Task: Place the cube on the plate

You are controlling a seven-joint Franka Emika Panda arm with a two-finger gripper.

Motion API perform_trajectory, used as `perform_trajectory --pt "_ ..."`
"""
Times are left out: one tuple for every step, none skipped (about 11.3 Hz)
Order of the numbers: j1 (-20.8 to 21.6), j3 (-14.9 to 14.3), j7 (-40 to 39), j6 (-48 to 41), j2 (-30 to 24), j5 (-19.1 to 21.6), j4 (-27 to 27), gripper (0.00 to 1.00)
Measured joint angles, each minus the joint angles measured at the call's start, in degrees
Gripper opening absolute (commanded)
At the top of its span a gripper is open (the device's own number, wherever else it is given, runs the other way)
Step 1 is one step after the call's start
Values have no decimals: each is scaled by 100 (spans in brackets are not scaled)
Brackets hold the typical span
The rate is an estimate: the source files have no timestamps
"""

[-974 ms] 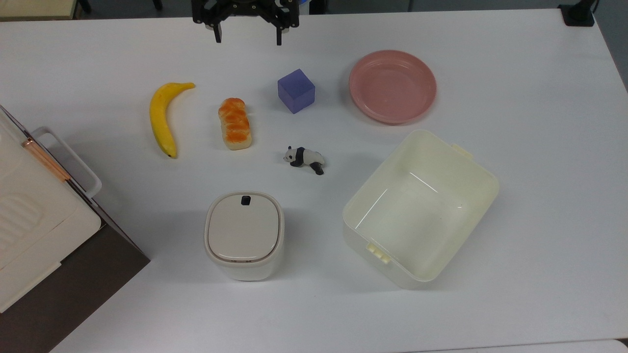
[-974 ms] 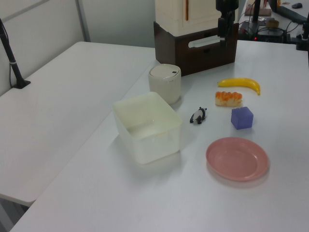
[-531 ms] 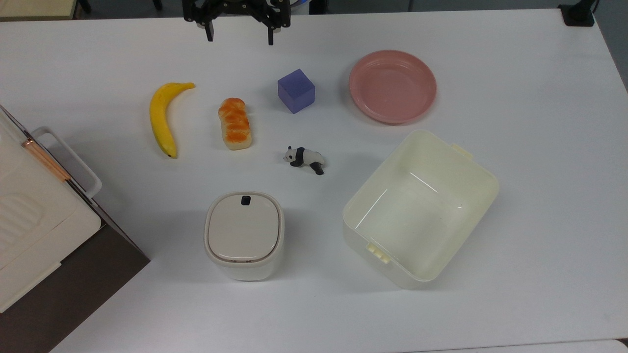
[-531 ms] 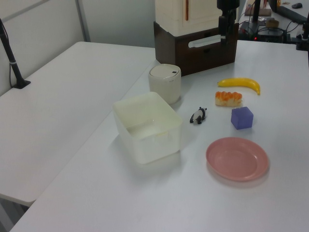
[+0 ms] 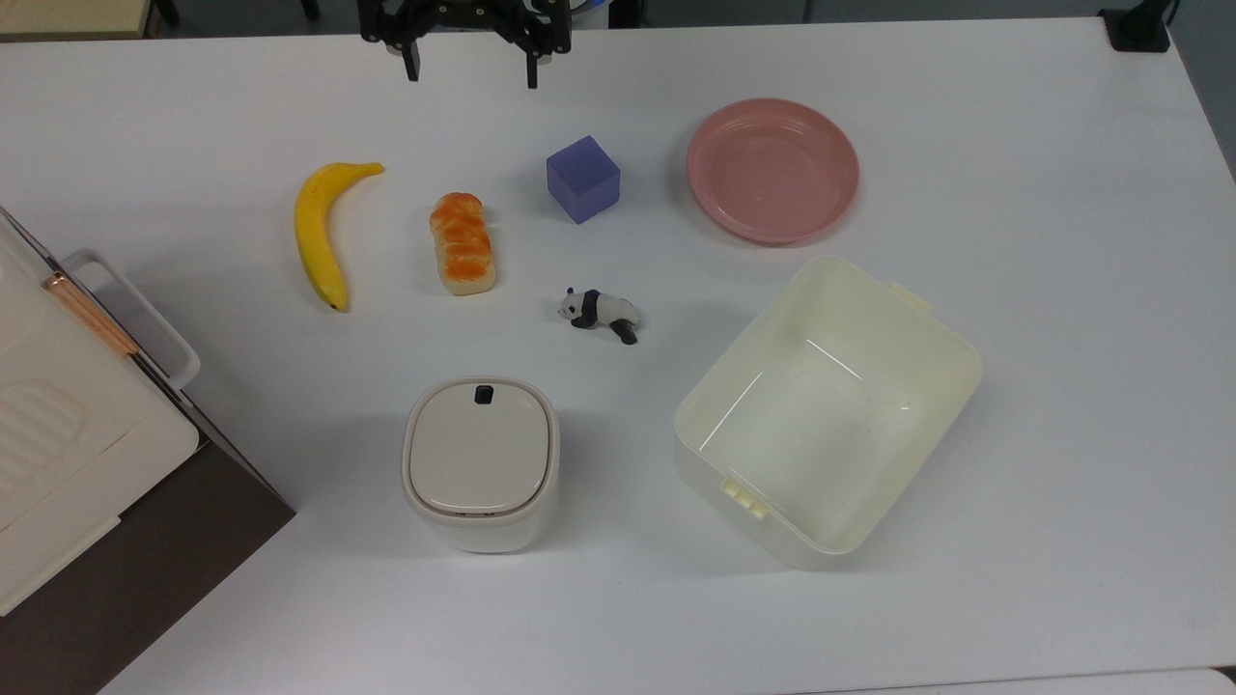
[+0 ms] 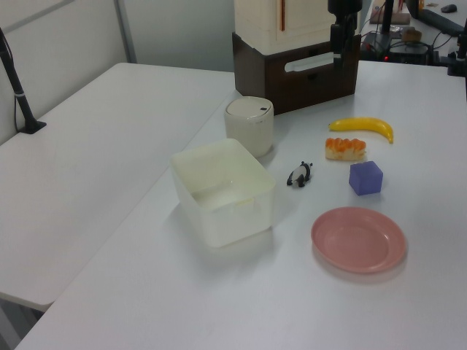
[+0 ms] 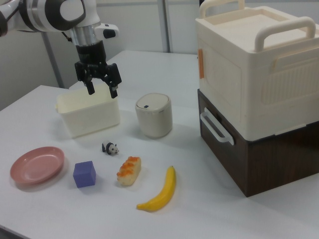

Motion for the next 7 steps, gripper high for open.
perform_trajectory --pt "0 0 -1 0 0 0 0 100" --pt "0 0 -3 0 5 0 0 100" --pt "1 0 -20 0 12 0 0 100" --pt "5 3 -60 0 20 0 -1 100" --pt "14 7 -91 0 31 0 -1 100" --pt "27 16 -138 0 58 0 -5 100" --pt "50 35 -186 0 115 0 -9 100"
